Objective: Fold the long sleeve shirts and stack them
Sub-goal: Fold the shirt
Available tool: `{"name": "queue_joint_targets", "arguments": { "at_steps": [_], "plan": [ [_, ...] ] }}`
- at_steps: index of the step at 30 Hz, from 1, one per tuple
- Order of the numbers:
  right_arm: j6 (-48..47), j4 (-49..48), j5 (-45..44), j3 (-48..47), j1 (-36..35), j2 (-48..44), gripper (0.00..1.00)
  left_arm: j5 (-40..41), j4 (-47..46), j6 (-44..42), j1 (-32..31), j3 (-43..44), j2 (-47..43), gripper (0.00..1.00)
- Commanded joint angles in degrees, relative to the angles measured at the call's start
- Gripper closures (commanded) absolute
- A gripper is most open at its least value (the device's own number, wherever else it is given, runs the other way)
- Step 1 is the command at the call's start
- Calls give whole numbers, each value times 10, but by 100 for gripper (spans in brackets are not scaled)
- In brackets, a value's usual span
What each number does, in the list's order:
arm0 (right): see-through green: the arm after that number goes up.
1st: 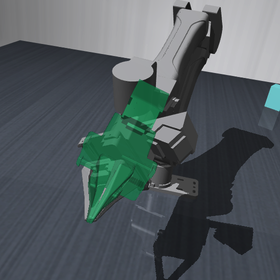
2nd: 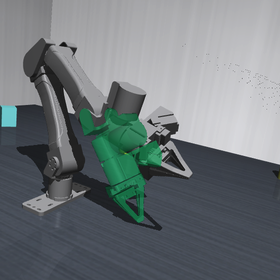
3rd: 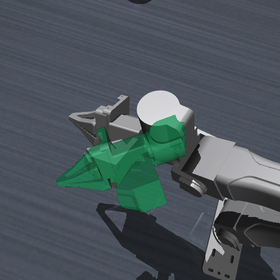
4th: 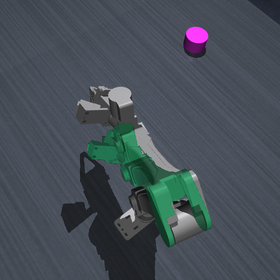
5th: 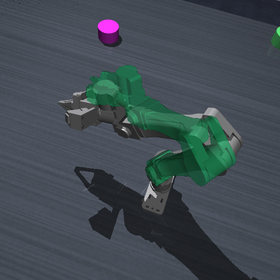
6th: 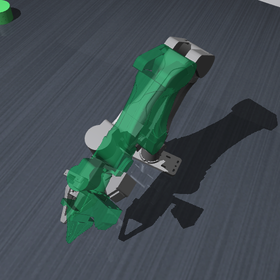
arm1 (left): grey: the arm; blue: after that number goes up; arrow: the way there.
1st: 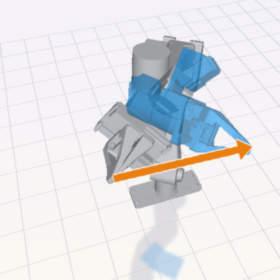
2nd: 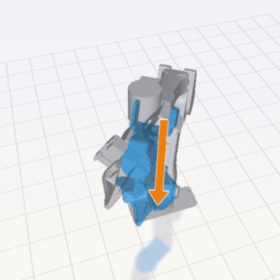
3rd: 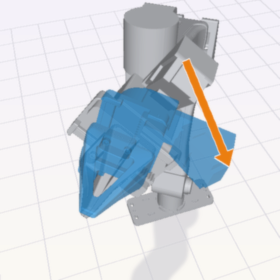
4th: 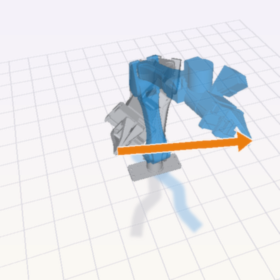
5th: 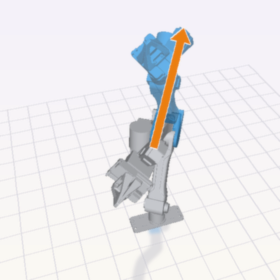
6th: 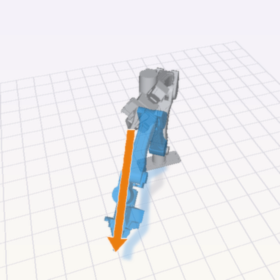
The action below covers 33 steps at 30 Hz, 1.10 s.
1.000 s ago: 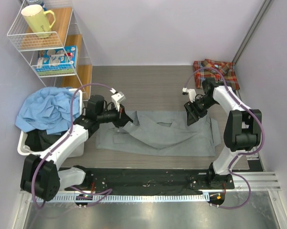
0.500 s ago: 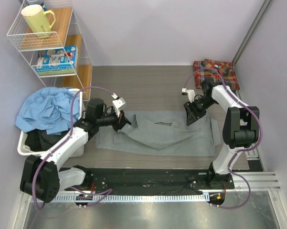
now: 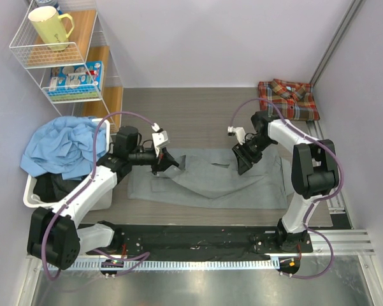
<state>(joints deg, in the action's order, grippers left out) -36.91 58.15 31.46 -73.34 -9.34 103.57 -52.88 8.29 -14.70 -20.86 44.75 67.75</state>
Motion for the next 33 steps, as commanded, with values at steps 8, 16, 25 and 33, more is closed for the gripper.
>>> {"name": "queue_joint_targets", "arguments": {
  "at_steps": [8,16,25,33],
  "plan": [
    [6,-63,-57,30,-45,12,58,-17,28,-49,-1,24,6,100],
    [-8,-16,-58,15,-44,-47,85,62,37,-33,-1,5,-18,100],
    [-12,-19,-53,-3,-38,-51,99,175,9,-31,3,-44,-58,100],
    [35,-54,-69,-37,-38,-4,74,319,-4,-75,4,-91,-21,81]
  ]
}}
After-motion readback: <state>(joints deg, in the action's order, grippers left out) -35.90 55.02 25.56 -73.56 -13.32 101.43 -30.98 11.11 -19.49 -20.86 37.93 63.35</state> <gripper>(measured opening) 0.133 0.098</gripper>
